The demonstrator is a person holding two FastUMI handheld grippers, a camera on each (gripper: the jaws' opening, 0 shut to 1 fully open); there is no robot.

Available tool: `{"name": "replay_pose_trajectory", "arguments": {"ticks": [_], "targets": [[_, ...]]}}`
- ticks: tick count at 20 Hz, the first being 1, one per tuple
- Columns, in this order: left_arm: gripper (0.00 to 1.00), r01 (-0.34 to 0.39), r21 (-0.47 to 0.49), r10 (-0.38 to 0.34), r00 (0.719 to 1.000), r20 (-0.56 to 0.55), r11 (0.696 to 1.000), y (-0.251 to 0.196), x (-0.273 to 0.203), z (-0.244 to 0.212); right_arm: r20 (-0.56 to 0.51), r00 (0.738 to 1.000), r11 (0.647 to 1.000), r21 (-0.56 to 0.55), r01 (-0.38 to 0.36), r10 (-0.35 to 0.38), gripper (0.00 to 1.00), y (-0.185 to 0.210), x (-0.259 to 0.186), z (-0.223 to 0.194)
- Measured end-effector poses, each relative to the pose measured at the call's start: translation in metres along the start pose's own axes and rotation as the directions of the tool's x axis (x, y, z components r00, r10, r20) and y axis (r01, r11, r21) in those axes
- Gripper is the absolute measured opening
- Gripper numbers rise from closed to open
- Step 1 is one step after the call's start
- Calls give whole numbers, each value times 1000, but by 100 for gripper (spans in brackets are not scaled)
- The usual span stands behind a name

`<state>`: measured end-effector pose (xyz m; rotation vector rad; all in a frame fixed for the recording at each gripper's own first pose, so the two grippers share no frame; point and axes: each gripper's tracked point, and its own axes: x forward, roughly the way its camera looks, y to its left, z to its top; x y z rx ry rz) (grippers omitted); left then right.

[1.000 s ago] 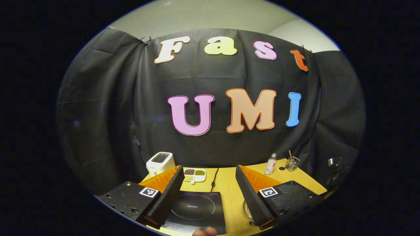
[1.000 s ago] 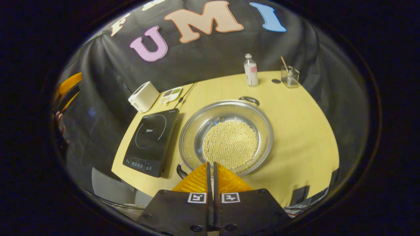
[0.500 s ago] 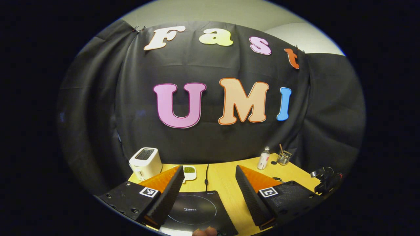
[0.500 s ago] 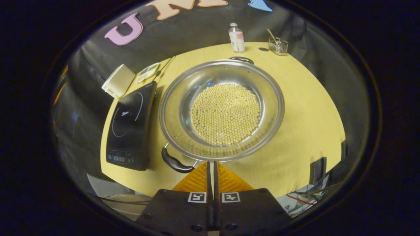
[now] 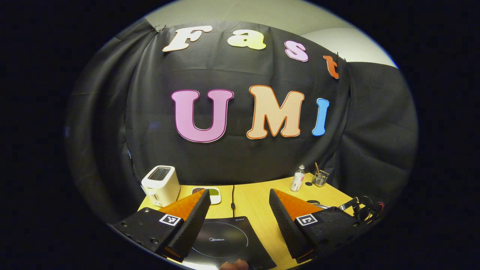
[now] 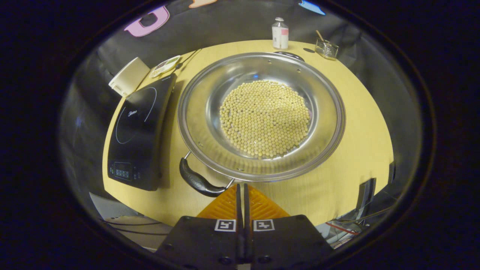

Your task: First push the handle of the pot to place it horizontally, then grasp the pot with both hands and set it on the induction cooktop.

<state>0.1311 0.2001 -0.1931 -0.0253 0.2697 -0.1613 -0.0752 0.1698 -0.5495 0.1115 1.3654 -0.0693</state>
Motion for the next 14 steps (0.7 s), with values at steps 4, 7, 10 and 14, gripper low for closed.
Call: {"name": "replay_pose_trajectory", "arguments": {"ticks": [4,7,10,14], "targets": [[95,3,-9,-3,1000,-9,1000,7,-2,-5,-1,1000,1000,-19,5,-5,3,9,2,3],[95,10,-18,-10,1000,-15,1000,11,-2,-9,2,1000,1000,-24,0,0,3,20,2,5],[95,18,-22,-19,1000,-15,1000,16,-2,-10,6,1000,999,-40,-9,9,3,33,5,8],[95,7,-17,-8,1000,-11,1000,24,-7,-7,10,1000,998,-66,-24,25,3,50,12,18]]}}
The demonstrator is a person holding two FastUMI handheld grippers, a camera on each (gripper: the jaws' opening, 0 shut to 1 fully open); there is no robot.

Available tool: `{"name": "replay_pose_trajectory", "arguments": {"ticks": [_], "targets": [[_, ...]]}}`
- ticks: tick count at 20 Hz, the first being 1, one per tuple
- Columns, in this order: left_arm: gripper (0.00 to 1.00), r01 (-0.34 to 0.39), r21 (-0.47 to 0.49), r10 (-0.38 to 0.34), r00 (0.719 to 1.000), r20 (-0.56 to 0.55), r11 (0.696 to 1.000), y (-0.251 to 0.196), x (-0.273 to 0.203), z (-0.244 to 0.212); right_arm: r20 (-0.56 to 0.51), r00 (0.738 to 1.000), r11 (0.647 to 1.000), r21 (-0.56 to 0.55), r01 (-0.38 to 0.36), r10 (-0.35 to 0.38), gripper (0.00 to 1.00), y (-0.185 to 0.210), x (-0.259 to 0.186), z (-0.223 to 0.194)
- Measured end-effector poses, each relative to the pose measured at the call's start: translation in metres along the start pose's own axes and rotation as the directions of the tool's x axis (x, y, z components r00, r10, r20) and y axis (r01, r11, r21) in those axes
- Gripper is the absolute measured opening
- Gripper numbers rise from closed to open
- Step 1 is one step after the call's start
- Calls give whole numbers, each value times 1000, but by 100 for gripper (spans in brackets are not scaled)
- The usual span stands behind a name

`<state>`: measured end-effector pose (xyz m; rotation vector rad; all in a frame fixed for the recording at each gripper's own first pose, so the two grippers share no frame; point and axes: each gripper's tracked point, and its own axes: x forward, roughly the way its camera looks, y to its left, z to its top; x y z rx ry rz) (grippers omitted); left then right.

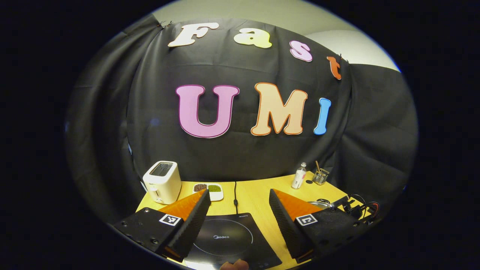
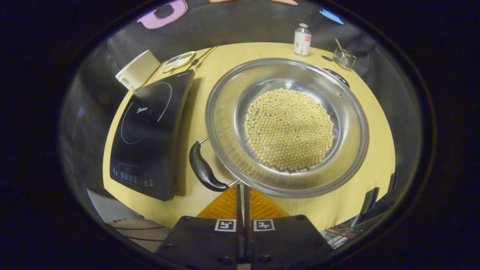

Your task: First push the handle of the pot to place it horizontally, then grasp the pot with both hands and set it on the induction cooktop.

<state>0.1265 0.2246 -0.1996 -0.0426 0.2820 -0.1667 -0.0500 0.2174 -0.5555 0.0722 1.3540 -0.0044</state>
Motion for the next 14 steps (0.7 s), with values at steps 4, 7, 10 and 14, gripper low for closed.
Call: {"name": "replay_pose_trajectory", "arguments": {"ticks": [4,7,10,14], "targets": [[95,-18,4,18,1000,-1,1000,3,-6,-1,-6,999,999,9,-34,34,2,15,4,9],[95,-17,-5,17,1000,-11,1000,2,-7,-5,-8,999,999,17,-50,50,2,25,8,16],[95,-32,-3,31,999,-11,999,9,-10,-4,-7,999,998,34,-52,52,2,34,13,24],[95,-44,3,44,999,-13,999,13,-14,-5,6,999,998,46,-48,47,2,45,20,38]]}}
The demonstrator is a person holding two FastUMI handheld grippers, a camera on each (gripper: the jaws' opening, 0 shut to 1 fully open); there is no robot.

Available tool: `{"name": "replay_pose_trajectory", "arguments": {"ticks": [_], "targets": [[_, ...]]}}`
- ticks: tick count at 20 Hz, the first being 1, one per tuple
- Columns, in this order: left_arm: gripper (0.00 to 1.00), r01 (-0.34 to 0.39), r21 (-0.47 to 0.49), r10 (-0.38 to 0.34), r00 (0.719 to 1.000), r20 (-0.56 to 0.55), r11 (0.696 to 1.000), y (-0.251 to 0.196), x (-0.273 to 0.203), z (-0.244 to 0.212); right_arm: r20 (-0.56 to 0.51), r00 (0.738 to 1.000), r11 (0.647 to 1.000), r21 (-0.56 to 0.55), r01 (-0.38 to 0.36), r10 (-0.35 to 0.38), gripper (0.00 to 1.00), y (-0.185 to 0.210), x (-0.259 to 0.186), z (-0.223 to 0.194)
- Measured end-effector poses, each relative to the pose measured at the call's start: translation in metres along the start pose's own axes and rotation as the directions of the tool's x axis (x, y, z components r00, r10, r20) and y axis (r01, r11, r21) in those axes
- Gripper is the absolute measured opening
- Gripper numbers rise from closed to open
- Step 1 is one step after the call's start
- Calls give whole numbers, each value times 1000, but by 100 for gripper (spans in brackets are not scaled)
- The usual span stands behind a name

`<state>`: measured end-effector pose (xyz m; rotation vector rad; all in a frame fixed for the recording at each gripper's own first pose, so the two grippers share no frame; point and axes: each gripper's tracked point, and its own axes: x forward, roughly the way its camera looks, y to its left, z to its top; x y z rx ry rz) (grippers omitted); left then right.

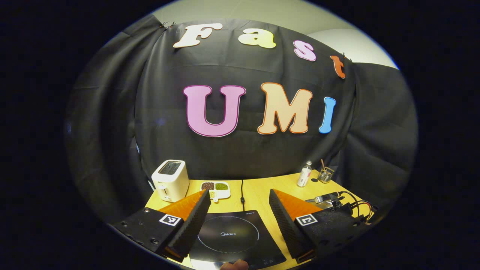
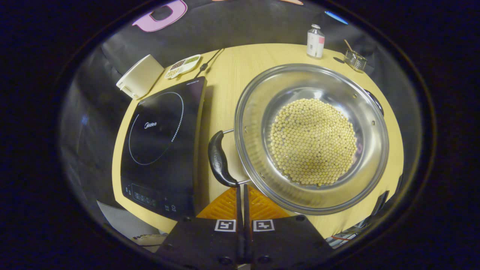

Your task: First push the handle of the pot to place it horizontally, then grasp the pot with both hands and set it on the induction cooktop.

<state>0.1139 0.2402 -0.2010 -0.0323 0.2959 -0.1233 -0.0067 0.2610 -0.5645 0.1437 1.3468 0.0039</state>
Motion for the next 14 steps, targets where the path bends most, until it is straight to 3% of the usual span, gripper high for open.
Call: {"name": "replay_pose_trajectory", "arguments": {"ticks": [6,14], "targets": [[92,-16,7,16,1000,2,1000,6,-8,0,17,1000,1000,5,-11,11,3,11,7,16],[95,-25,18,25,1000,9,1000,0,-18,3,42,997,997,30,-66,65,3,18,-4,26]]}}
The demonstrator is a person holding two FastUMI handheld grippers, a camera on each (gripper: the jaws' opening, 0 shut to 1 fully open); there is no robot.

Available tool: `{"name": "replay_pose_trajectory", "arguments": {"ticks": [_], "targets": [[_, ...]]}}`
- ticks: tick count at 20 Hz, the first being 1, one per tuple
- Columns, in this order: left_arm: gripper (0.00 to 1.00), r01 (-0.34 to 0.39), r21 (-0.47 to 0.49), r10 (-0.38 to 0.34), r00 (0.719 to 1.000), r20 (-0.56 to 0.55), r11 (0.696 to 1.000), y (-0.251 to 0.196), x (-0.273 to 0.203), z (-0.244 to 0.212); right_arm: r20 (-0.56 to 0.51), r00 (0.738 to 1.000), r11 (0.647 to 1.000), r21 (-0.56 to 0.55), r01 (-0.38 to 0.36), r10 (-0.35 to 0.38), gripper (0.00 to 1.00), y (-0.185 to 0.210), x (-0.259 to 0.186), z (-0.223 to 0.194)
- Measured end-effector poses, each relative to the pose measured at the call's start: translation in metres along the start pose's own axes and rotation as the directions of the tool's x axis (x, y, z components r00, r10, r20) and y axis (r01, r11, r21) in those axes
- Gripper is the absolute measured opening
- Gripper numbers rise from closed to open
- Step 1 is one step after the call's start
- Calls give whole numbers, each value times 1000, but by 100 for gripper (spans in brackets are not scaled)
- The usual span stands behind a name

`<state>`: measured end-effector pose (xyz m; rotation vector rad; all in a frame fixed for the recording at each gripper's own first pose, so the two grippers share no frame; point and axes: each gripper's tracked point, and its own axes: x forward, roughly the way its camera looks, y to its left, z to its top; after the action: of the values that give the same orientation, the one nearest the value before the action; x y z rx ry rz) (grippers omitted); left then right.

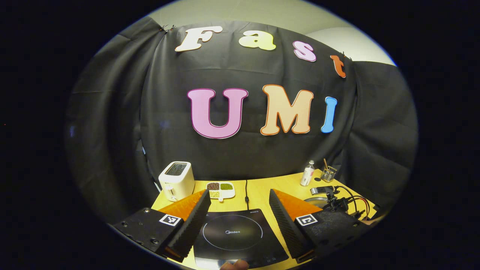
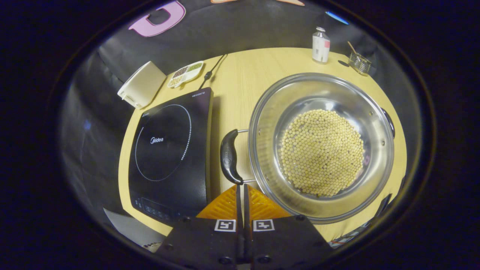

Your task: First push the handle of the pot to place it horizontally, then grasp the pot with both hands and set it on the induction cooktop.

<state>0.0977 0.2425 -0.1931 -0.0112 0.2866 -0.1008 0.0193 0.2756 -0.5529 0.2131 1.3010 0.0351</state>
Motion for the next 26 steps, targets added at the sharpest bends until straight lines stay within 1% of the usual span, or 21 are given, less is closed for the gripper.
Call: {"name": "replay_pose_trajectory", "arguments": {"ticks": [1,2,3,4,5,6,7,8,11,12,13,15,16,17,20,21,22,23,24,26], "targets": [[95,6,-3,-6,1000,-2,1000,-3,1,0,16,1000,1000,6,-23,23,3,3,-6,4],[95,15,-6,-15,1000,-9,1000,-7,1,-2,32,999,999,14,-39,38,0,3,-13,7],[95,32,-12,-32,999,-16,999,-13,1,-5,54,998,999,23,-45,43,3,-1,-20,12],[92,44,-14,-45,999,-19,999,-18,1,-5,77,996,999,32,-38,35,3,-7,-26,16],[92,61,-15,-62,998,-25,998,-24,3,-7,106,994,999,43,-27,22,3,-17,-33,22],[95,76,-13,-77,997,-29,997,-29,2,-9,135,991,998,55,-18,10,0,-26,-39,28],[95,89,-12,-90,995,-33,996,-34,4,-10,156,988,998,65,-16,5,3,-34,-46,31],[96,102,-14,-103,994,-40,995,-41,6,-12,176,984,997,72,-10,-3,0,-45,-56,33],[95,129,-12,-130,990,-63,992,-60,11,-18,233,972,996,93,16,-37,0,-79,-73,45],[96,132,-13,-133,989,-72,991,-66,13,-21,244,969,995,95,17,-40,7,-88,-76,46],[96,135,-21,-136,987,-81,991,-72,14,-25,255,965,995,95,37,-61,14,-100,-79,47],[96,152,-40,-156,981,-119,988,-92,19,-37,279,954,992,93,83,-106,22,-128,-85,54],[96,158,-41,-162,976,-145,987,-103,21,-45,290,950,991,92,92,-115,33,-140,-89,58],[96,159,-38,-163,974,-158,987,-110,24,-48,299,946,991,90,98,-121,36,-152,-93,63],[96,131,-46,-137,973,-188,990,-129,31,-57,304,943,990,77,116,-134,72,-193,-96,71],[96,118,-59,-127,971,-201,991,-138,34,-61,307,942,990,75,117,-135,71,-204,-97,77],[96,104,-73,-118,968,-221,992,-146,36,-68,309,942,991,72,115,-132,77,-214,-97,82],[96,90,-86,-108,964,-243,992,-153,38,-74,311,942,992,67,111,-126,80,-223,-96,87],[96,77,-94,-100,959,-267,993,-160,39,-80,311,942,992,57,111,-123,80,-232,-95,90],[96,75,-94,-100,949,-298,993,-178,45,-91,319,940,992,10,123,-120,81,-249,-92,97]]}}
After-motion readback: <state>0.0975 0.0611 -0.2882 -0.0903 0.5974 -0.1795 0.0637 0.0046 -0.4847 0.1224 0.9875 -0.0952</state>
